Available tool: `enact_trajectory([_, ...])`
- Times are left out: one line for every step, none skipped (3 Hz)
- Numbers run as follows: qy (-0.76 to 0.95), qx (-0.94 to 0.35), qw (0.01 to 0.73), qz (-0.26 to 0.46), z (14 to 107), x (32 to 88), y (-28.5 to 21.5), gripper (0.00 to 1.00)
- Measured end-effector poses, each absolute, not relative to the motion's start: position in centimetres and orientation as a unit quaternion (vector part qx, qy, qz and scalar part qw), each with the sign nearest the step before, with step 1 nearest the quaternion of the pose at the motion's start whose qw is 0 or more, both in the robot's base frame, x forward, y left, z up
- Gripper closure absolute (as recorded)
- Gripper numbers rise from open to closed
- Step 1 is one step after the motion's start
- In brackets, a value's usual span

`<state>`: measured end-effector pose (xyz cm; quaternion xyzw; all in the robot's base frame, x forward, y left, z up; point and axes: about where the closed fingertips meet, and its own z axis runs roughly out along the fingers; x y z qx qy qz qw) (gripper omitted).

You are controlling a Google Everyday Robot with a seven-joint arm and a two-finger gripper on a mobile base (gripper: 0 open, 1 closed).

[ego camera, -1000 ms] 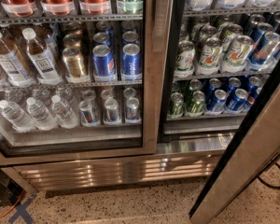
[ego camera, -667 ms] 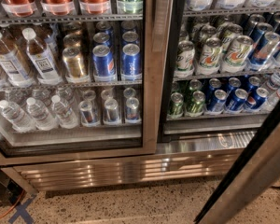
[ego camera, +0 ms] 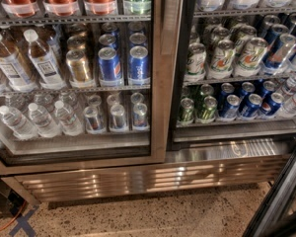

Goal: Open right fridge door

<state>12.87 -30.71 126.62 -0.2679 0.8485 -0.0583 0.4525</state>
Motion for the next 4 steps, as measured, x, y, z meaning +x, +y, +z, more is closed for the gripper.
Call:
enact_trajectory([0.828,-0.265,0.480,-0.114,131.7,13.6,-28.8,0.00])
enact_trajectory([0.800,-0.283,0.504,-0.163,134.9,12.4,-27.2,0.00])
enact_trajectory([0.779,-0.301,0.505,-0.220,136.8,10.3,-26.0,0.00])
enact_trajectory([0.771,-0.286,0.508,-0.255,138.0,10.6,-27.0,0.00])
